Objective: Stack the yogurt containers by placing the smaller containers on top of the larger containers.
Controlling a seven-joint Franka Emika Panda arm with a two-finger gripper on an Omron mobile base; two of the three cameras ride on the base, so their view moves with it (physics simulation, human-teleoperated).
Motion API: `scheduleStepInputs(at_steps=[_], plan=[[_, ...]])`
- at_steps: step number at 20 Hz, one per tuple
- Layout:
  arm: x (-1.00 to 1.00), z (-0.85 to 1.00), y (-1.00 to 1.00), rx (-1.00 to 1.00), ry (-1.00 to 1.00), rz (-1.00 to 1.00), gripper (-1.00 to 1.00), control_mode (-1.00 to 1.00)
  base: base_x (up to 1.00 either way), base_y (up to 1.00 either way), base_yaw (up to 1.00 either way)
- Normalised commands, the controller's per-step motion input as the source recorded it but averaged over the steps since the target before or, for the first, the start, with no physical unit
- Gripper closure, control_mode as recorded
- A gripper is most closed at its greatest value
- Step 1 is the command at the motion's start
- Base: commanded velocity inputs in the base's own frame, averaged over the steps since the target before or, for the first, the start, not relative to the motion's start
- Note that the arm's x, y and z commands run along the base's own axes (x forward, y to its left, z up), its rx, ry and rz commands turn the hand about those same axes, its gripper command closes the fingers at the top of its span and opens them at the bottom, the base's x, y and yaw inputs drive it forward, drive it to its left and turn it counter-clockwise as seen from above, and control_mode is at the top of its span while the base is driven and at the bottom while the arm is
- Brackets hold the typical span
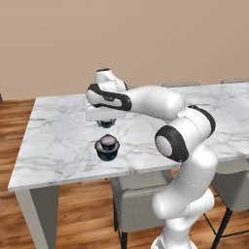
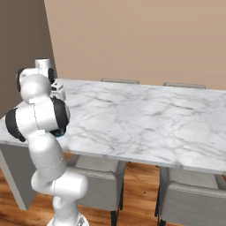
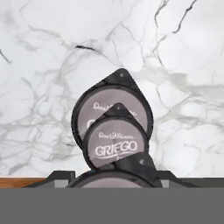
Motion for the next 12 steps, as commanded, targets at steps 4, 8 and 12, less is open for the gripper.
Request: scheduleStepInputs(at_steps=[4, 8, 12], plan=[[0.38, -0.05, 0.05, 0.00, 0.00, 0.00, 1.00, -1.00, 0.00, 0.00, 0.00], [0.10, -0.01, 0.00, 0.00, 0.00, 0.00, 1.00, -1.00, 0.00, 0.00, 0.00], [0.00, -0.14, 0.00, 0.00, 0.00, 0.00, 1.00, -1.00, 0.00, 0.00, 0.00]])
